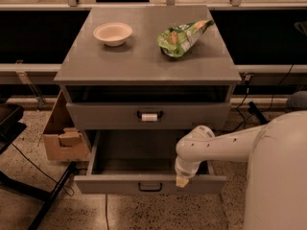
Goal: Open middle drawer
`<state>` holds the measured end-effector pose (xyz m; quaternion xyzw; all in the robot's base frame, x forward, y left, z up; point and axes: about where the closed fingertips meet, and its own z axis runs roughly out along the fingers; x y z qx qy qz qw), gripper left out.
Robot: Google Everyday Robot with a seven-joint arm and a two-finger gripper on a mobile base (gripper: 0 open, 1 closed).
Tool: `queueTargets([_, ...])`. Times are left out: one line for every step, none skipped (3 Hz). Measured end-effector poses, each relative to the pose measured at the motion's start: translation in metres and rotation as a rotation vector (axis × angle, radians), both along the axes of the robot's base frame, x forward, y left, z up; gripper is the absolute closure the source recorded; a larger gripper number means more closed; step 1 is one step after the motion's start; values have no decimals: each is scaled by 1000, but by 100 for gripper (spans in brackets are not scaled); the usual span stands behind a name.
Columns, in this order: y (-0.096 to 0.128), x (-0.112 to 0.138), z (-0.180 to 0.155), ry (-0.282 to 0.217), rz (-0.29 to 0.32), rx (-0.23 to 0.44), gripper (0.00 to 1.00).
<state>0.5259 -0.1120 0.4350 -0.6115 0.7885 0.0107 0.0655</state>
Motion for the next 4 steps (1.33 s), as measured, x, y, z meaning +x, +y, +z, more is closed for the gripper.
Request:
queueTargets([-2, -7, 20, -73, -9, 31, 100])
queueTargets([-7, -30, 26, -94, -18, 22, 100])
queueTargets([-19, -64, 17, -71, -43, -7, 100])
queueTargets([-19, -65, 17, -70, -46, -6, 83])
